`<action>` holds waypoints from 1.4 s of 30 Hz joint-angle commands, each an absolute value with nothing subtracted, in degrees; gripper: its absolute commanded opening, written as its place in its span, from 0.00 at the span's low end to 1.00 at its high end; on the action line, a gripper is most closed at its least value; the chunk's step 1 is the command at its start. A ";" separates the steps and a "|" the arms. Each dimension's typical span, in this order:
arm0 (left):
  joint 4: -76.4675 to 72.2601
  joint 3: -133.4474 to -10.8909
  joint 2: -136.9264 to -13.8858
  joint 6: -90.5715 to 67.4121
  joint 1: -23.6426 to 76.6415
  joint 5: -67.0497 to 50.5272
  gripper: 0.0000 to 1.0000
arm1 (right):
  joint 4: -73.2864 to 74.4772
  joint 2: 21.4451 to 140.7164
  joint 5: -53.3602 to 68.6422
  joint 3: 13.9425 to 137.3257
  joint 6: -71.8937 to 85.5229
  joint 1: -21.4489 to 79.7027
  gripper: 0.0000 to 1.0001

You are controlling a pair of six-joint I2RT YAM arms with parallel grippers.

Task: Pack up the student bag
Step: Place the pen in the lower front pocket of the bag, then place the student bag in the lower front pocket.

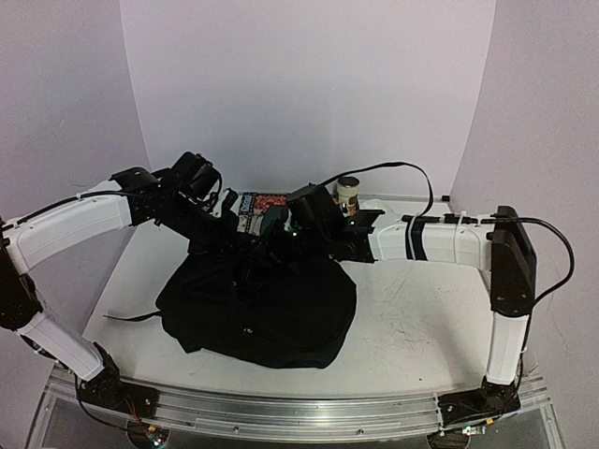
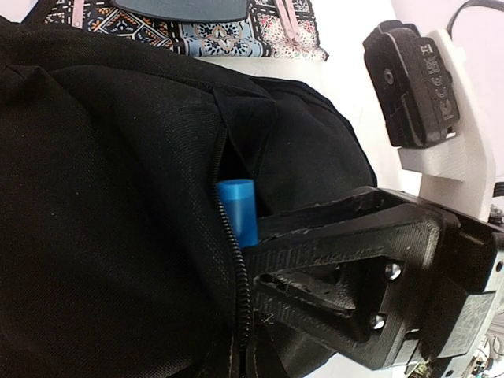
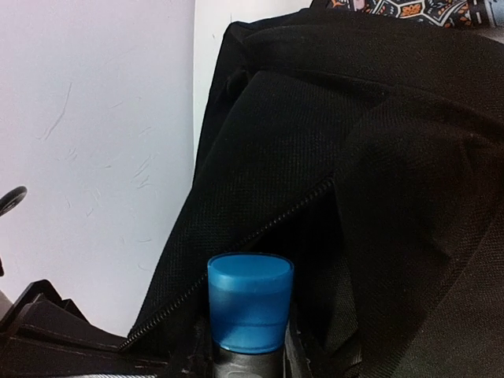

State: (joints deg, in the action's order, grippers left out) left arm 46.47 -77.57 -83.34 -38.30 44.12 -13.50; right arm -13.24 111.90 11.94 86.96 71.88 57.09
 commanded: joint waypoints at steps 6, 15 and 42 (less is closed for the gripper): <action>36.19 -83.15 -83.82 -40.75 45.35 -22.11 0.00 | -15.95 113.66 10.89 87.82 75.27 57.08 0.03; 35.69 -81.73 -83.10 -41.59 45.39 -22.36 0.00 | -17.03 114.47 10.84 88.57 77.05 56.29 0.08; 42.60 -80.41 -80.29 -33.26 41.15 -8.44 0.27 | -1.15 97.77 3.93 82.09 42.74 55.74 0.70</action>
